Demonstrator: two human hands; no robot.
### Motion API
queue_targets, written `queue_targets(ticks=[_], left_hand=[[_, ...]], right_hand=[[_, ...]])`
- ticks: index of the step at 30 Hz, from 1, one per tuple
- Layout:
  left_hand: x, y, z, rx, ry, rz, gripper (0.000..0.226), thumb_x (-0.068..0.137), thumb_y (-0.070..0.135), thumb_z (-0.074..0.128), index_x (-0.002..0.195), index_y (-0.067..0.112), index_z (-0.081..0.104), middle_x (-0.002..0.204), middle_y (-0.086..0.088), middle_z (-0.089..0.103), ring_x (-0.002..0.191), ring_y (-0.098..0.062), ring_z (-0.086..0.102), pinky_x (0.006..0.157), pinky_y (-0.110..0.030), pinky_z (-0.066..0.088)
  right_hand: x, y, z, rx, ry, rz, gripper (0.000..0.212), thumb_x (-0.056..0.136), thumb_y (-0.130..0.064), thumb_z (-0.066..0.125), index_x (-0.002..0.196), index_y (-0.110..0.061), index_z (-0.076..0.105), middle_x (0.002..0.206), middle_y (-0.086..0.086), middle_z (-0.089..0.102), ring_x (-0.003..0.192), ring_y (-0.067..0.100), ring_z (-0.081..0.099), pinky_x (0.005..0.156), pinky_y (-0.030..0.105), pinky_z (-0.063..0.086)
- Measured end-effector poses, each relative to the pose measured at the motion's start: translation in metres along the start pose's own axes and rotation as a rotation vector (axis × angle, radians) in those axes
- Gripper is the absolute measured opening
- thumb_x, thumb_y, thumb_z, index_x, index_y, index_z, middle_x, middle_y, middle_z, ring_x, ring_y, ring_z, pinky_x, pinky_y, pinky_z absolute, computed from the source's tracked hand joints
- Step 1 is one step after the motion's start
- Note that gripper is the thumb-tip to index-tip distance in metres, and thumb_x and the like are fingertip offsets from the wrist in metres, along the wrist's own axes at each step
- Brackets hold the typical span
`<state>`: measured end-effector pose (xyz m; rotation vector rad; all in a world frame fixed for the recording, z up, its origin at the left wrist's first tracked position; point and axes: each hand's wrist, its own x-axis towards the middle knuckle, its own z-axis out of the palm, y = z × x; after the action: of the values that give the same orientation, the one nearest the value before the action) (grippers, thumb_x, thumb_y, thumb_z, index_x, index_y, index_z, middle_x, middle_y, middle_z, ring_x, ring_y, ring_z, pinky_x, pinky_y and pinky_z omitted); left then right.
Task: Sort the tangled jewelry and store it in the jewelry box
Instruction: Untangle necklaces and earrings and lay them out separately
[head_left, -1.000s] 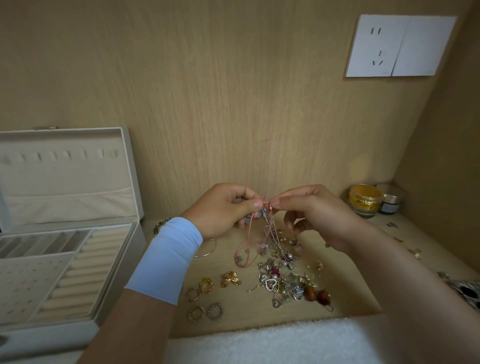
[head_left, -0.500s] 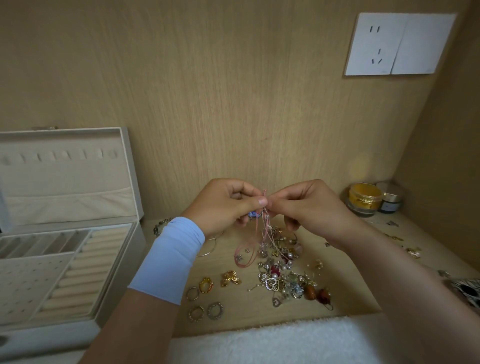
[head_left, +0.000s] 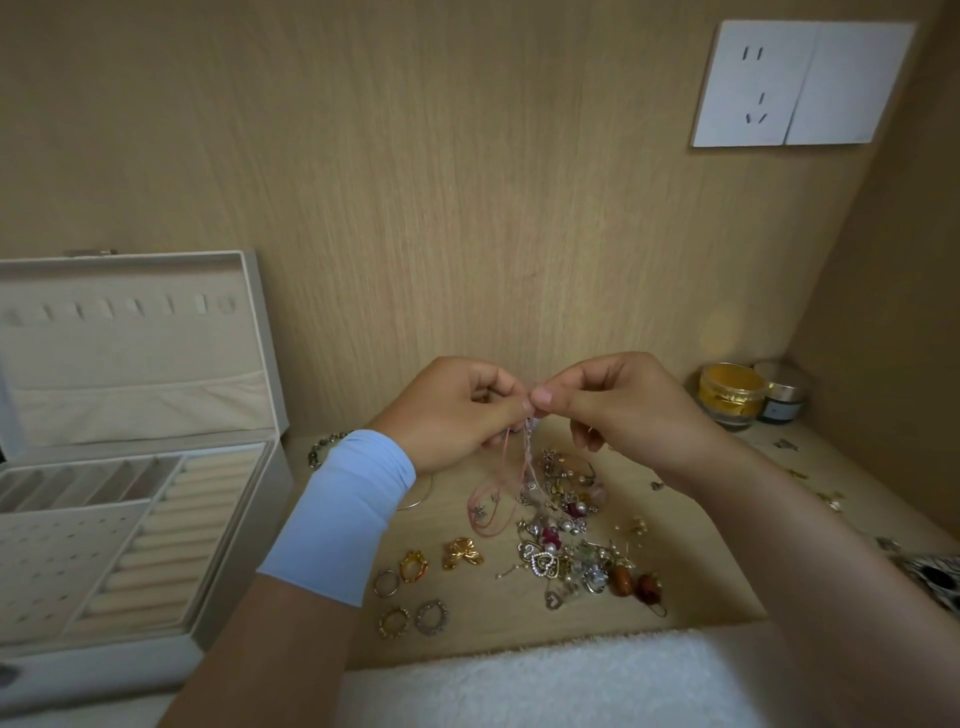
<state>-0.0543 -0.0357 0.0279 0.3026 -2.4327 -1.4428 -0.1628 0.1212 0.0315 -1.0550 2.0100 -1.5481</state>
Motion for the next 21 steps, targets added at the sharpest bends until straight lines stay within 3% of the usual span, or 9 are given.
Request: queue_targets(ticks=[3,7,10,12,17,21], left_hand=[[-0.001,-0.001,0.0,0.024,-0.036,-0.001,0.007,0.091,0.02,0.068,0.085,0.018,0.072,0.079,-0.019,0.069,0.064,-0.015,0.059,0.067,-0.03,0.051],[-0.001,0.0,0.003,-0.001,-0.05,0.009,0.007,0.092,0.019,0.068,0.086,0.018,0.071,0.079,-0.02,0.068,0.062,-0.012,0.06,0.061,-0.021,0.049],[-0.002,0.0,0.003,-0.002,-0.064,0.006,0.006,0.09,0.019,0.07,0.088,0.014,0.073,0.083,-0.022,0.07,0.064,-0.011,0.061,0.06,-0.018,0.05],[-0.002,0.0,0.004,0.01,-0.076,-0.011,0.009,0.09,0.019,0.07,0.09,0.01,0.073,0.084,-0.022,0.071,0.065,-0.012,0.061,0.062,-0.02,0.051],[-0.001,-0.002,0.003,-0.001,-0.125,-0.103,0.013,0.095,0.015,0.061,0.083,0.016,0.067,0.071,0.005,0.07,0.059,-0.008,0.06,0.06,-0.022,0.049],[-0.004,-0.008,-0.002,-0.058,-0.146,-0.146,0.012,0.097,0.012,0.059,0.087,0.013,0.066,0.073,0.004,0.072,0.058,-0.011,0.059,0.059,-0.02,0.049]], right_hand=[[0.0,0.0,-0.002,0.061,0.001,-0.025,0.015,0.092,-0.018,0.07,0.09,-0.004,0.075,0.07,-0.005,0.072,0.05,0.013,0.051,0.05,0.024,0.044],[0.001,-0.001,-0.005,0.029,-0.053,0.005,0.018,0.089,-0.027,0.071,0.091,-0.01,0.076,0.09,0.006,0.076,0.055,0.015,0.055,0.056,0.029,0.048],[0.0,0.001,-0.006,-0.025,-0.073,0.008,0.021,0.08,-0.029,0.078,0.089,-0.01,0.08,0.09,0.017,0.075,0.057,0.016,0.054,0.059,0.033,0.048],[0.001,0.003,-0.008,-0.061,-0.071,-0.011,0.015,0.085,-0.023,0.076,0.086,-0.009,0.079,0.083,0.012,0.076,0.056,0.017,0.054,0.059,0.033,0.046],[0.003,0.0,-0.012,-0.007,0.006,-0.023,0.02,0.098,-0.021,0.063,0.086,-0.006,0.071,0.085,0.006,0.076,0.053,0.018,0.055,0.054,0.03,0.048],[0.006,0.001,-0.018,0.233,0.041,0.05,0.021,0.104,-0.019,0.052,0.09,-0.009,0.065,0.085,0.007,0.073,0.055,0.019,0.056,0.052,0.031,0.052]])
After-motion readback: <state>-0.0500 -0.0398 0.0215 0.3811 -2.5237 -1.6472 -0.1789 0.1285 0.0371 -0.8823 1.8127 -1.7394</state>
